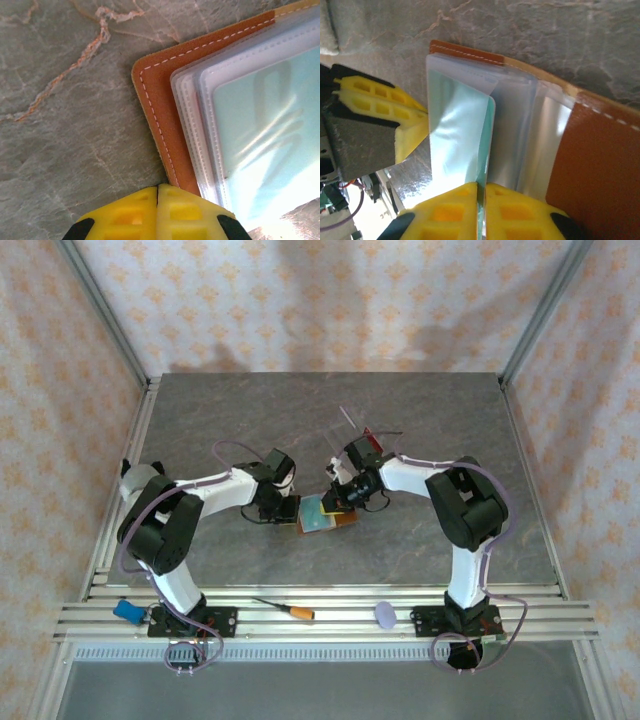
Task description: Put the credit cards into the card holder
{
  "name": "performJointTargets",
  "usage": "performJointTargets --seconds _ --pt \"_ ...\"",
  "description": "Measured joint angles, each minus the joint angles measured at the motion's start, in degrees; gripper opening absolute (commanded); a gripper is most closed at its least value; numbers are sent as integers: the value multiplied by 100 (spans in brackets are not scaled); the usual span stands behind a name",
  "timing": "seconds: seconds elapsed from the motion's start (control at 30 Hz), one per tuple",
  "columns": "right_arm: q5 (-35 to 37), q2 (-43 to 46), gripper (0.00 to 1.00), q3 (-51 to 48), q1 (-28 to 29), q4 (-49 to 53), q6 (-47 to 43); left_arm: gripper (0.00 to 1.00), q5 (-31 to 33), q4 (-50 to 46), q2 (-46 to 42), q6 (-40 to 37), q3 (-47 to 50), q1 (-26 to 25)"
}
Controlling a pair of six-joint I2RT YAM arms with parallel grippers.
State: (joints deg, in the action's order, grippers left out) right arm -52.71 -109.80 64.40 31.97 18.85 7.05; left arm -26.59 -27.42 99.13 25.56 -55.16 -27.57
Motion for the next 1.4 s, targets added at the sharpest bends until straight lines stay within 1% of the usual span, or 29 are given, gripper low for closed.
performJointTargets --seconds 0.1,0.17,0.37,0.47,0.57,0.67,0.83,1.07,1.13,1.2,1.4 --pt "289 20 20 -2 9 -9 144 6 -15 2 -13 0 13 26" --pt "466 107 25 -28 13 -17 245 7 -15 42 -55 0 59 52" --pt "903 577 30 -144 46 -44 470 9 52 249 -280 4 319 258" --pt "1189 798 30 -205 146 -37 546 11 66 328 -398 35 417 326" --pt "1502 999 30 -243 348 -35 640 17 -9 463 -581 136 573 334" --pt "1541 1043 31 -243 487 -52 723 21 -101 570 -730 245 647 334" --pt "1545 933 31 -243 579 -142 841 23 -249 804 -1008 404 743 334" --pt "1543 669 29 -302 603 -271 885 28 -629 1316 -1014 802 855 334" --pt "1530 588 21 -356 603 -350 911 29 -752 1519 -1014 938 890 334" --pt "1526 531 16 -400 603 -387 929 30 -813 1700 -1014 1051 949 334" --pt "1528 476 9 -415 603 -422 925 33 -903 1873 -1012 1215 981 334"
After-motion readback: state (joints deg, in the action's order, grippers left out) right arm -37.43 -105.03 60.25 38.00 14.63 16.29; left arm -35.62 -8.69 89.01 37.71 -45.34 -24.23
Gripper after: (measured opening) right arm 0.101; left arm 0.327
